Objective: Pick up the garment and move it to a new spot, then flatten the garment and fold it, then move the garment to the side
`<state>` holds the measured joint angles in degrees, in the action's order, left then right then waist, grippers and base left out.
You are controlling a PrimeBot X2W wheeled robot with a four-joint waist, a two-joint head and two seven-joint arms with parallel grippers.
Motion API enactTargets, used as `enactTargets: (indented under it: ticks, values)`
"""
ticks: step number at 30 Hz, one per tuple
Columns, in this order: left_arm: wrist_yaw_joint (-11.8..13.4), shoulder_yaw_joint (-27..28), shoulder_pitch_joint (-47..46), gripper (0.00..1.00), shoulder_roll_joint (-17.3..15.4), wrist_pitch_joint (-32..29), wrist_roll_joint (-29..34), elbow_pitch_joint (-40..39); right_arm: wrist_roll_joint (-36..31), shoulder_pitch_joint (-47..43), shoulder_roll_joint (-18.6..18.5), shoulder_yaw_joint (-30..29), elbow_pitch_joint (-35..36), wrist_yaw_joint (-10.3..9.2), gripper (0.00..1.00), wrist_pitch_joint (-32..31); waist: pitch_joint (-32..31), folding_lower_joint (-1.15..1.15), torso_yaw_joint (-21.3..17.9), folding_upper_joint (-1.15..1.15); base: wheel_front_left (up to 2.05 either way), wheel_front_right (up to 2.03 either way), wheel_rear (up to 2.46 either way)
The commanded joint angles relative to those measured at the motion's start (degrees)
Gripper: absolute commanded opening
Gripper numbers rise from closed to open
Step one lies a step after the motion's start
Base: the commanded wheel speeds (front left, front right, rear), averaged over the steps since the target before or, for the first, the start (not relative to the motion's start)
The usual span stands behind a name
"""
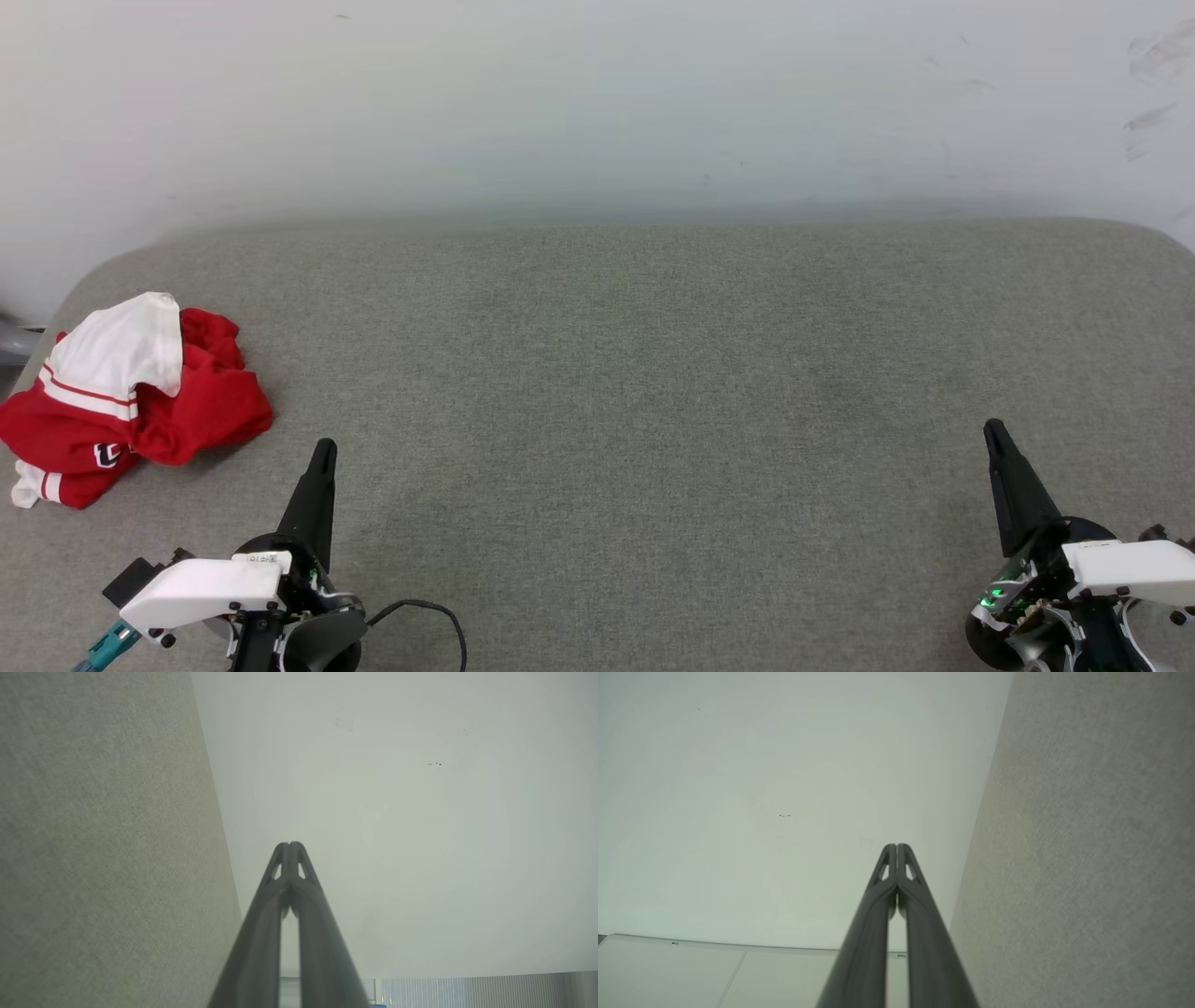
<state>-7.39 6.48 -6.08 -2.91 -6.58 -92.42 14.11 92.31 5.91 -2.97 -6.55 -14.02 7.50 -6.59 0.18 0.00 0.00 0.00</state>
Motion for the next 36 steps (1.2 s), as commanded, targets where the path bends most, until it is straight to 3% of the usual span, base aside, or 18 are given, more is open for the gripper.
enactTargets:
  ticks: [1, 16, 17, 36]
  values:
    - [-0.21, 0.14, -0.31, 0.00, 0.05, -0.09, 0.02, -0.03, 0.21, 0.57, 0.18, 0.03, -0.04, -0.02, 0.00, -0.03, 0.00, 0.00, 0.00, 0.00, 0.00, 0.00, 0.00]
    - [-0.21, 0.12, -0.31, 0.00, 0.05, -0.09, 0.02, -0.03, 0.21, 0.57, 0.18, 0.03, -0.04, -0.02, 0.00, -0.03, 0.00, 0.00, 0.00, 0.00, 0.00, 0.00, 0.00]
    - [0.01, -0.02, 0.07, 1.00, 0.01, 0.05, 0.01, 0.16, -0.05, -0.09, 0.00, 0.03, -0.14, 0.00, 1.00, 0.04, 0.00, 0.00, 0.00, 0.00, 0.00, 0.00, 0.00]
    - [0.03, 0.18, 3.03, 1.00, 0.11, 4.55, 4.51, 0.65, -6.37, -0.95, 0.06, 1.60, -2.80, -0.01, 1.00, 4.54, 0.06, 0.00, -0.11, 0.00, 0.00, 0.00, 0.00]
